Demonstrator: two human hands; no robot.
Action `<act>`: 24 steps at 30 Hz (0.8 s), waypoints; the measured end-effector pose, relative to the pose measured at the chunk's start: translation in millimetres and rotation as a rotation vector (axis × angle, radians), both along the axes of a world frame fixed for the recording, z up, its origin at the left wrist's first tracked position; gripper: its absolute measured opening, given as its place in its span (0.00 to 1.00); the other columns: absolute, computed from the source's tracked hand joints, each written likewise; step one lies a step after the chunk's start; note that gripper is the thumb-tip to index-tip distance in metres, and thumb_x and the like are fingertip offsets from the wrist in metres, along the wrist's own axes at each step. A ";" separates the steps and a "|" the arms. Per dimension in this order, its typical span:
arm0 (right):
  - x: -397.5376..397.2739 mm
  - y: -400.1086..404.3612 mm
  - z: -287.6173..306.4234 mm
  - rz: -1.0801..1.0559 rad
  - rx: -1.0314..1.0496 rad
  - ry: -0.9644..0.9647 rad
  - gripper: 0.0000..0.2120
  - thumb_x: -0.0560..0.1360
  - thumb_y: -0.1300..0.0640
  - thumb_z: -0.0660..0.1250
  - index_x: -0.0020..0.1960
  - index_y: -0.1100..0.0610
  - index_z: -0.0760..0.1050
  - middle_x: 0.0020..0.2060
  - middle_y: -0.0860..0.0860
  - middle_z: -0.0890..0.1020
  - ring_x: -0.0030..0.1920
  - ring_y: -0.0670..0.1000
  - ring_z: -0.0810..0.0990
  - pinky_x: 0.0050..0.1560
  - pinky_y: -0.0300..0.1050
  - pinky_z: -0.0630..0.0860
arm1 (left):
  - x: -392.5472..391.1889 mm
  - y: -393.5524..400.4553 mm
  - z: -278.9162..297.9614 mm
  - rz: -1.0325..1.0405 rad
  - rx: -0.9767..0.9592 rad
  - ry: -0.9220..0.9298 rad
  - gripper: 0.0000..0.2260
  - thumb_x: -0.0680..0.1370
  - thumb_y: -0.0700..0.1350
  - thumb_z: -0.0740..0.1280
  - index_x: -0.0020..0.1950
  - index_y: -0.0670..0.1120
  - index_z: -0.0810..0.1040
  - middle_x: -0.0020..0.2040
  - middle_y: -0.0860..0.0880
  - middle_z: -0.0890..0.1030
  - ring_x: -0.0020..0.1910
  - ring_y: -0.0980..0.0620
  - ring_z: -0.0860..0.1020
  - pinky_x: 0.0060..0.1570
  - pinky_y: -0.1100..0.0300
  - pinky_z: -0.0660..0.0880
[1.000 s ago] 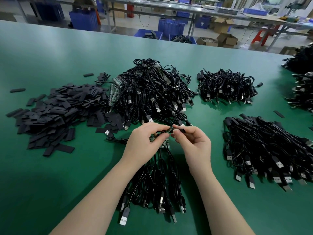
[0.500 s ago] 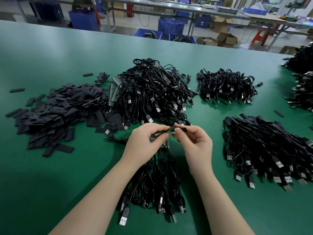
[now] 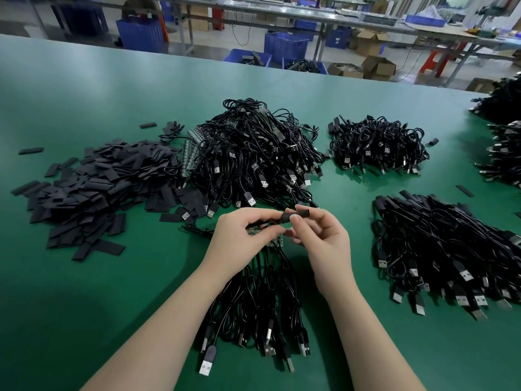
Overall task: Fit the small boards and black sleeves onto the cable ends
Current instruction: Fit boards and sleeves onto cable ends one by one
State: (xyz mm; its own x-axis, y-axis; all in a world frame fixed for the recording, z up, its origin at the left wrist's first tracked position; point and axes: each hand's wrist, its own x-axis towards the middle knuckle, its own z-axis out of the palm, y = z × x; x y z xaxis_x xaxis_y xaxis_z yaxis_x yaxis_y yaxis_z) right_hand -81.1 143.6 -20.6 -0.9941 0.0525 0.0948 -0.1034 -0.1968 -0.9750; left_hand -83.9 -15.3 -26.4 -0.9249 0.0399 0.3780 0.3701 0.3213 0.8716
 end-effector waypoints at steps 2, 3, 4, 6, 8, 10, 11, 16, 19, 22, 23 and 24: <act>0.0 0.0 -1.1 0.022 0.033 0.023 0.13 0.75 0.66 0.71 0.48 0.47 0.83 0.37 0.58 0.80 0.39 0.49 0.82 0.43 0.36 0.78 | 0.3 -0.6 0.1 0.005 0.018 -0.034 0.18 0.70 0.49 0.75 0.55 0.68 0.79 0.47 0.63 0.83 0.51 0.64 0.81 0.56 0.74 0.70; 0.1 -0.4 -1.4 0.034 0.045 0.032 0.14 0.75 0.66 0.72 0.48 0.46 0.83 0.36 0.58 0.79 0.38 0.48 0.81 0.44 0.36 0.78 | 0.7 -1.0 0.3 0.019 0.010 -0.032 0.19 0.70 0.49 0.76 0.56 0.68 0.78 0.46 0.64 0.84 0.51 0.65 0.80 0.57 0.79 0.65; 0.1 -0.2 -1.8 0.043 0.055 0.035 0.14 0.75 0.65 0.72 0.48 0.46 0.83 0.35 0.57 0.79 0.37 0.47 0.81 0.44 0.36 0.78 | 1.4 -1.3 0.6 0.038 -0.004 -0.025 0.19 0.70 0.50 0.76 0.56 0.68 0.78 0.46 0.64 0.83 0.51 0.67 0.79 0.55 0.83 0.60; -0.6 0.3 -2.8 0.040 0.078 0.032 0.13 0.75 0.64 0.72 0.47 0.46 0.83 0.35 0.58 0.78 0.38 0.47 0.81 0.45 0.36 0.78 | 2.5 -0.6 1.5 0.061 -0.008 -0.022 0.18 0.68 0.55 0.76 0.55 0.68 0.78 0.45 0.66 0.83 0.52 0.70 0.78 0.53 0.86 0.57; -1.0 0.4 -3.4 0.012 0.084 0.025 0.11 0.75 0.64 0.73 0.46 0.47 0.83 0.36 0.59 0.80 0.39 0.48 0.82 0.46 0.36 0.78 | 2.7 0.8 1.1 0.064 0.010 -0.030 0.15 0.67 0.59 0.74 0.52 0.68 0.79 0.44 0.66 0.83 0.51 0.70 0.78 0.53 0.81 0.64; -0.6 -1.5 -4.2 -0.009 0.063 0.016 0.10 0.75 0.64 0.73 0.47 0.50 0.83 0.35 0.55 0.83 0.39 0.48 0.82 0.45 0.36 0.77 | 1.7 1.3 0.4 0.082 -0.022 -0.013 0.10 0.67 0.61 0.73 0.47 0.67 0.81 0.44 0.65 0.83 0.48 0.66 0.81 0.49 0.73 0.73; -0.4 -2.5 -4.8 -0.018 0.048 0.008 0.09 0.75 0.64 0.72 0.48 0.51 0.83 0.34 0.54 0.83 0.38 0.47 0.82 0.45 0.36 0.78 | 1.1 0.7 0.1 0.087 -0.060 -0.007 0.09 0.67 0.61 0.72 0.46 0.66 0.81 0.43 0.65 0.83 0.47 0.64 0.81 0.48 0.68 0.76; -1.7 -1.4 -5.7 -0.075 -0.001 -0.039 0.06 0.74 0.63 0.73 0.50 0.56 0.82 0.37 0.59 0.81 0.42 0.50 0.83 0.50 0.42 0.81 | 0.1 -3.0 -0.6 0.025 -0.206 0.009 0.13 0.72 0.54 0.71 0.55 0.66 0.79 0.50 0.67 0.81 0.53 0.64 0.79 0.54 0.63 0.77; -1.9 -0.9 -4.7 -0.085 -0.019 -0.045 0.06 0.74 0.63 0.73 0.50 0.56 0.81 0.37 0.56 0.84 0.41 0.50 0.84 0.45 0.38 0.80 | -0.7 -4.2 -2.5 0.075 -0.200 -0.013 0.15 0.74 0.51 0.72 0.60 0.64 0.78 0.51 0.68 0.81 0.54 0.68 0.77 0.56 0.66 0.74; -1.6 -1.3 -5.5 -0.074 -0.022 -0.040 0.06 0.74 0.63 0.73 0.50 0.56 0.81 0.39 0.55 0.86 0.41 0.49 0.85 0.44 0.37 0.79 | -1.9 -5.1 -3.7 0.156 -0.256 -0.003 0.11 0.74 0.54 0.73 0.55 0.58 0.83 0.48 0.65 0.83 0.50 0.67 0.79 0.52 0.66 0.76; -1.3 -1.4 -6.1 -0.073 -0.019 -0.038 0.07 0.74 0.63 0.73 0.51 0.56 0.81 0.39 0.55 0.86 0.41 0.49 0.85 0.45 0.38 0.80 | -1.9 -4.9 -3.3 0.167 -0.283 0.014 0.09 0.74 0.54 0.73 0.53 0.57 0.84 0.47 0.64 0.83 0.49 0.66 0.79 0.51 0.67 0.76; -1.2 -1.7 -6.4 -0.076 -0.022 -0.036 0.07 0.74 0.63 0.73 0.51 0.57 0.81 0.39 0.54 0.87 0.42 0.48 0.85 0.45 0.38 0.80 | -1.3 -4.4 -2.7 0.172 -0.301 0.032 0.08 0.74 0.53 0.73 0.52 0.57 0.85 0.46 0.63 0.83 0.49 0.66 0.79 0.50 0.67 0.75</act>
State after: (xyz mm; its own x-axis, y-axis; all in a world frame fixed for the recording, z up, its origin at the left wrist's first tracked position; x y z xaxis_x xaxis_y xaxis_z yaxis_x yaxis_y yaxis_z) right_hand -82.3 141.9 -27.1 -0.9899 0.1298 0.0570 -0.0837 -0.2107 -0.9740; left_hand -85.2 -19.8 -29.1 -0.9157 -0.0011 0.4018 0.3139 0.6223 0.7171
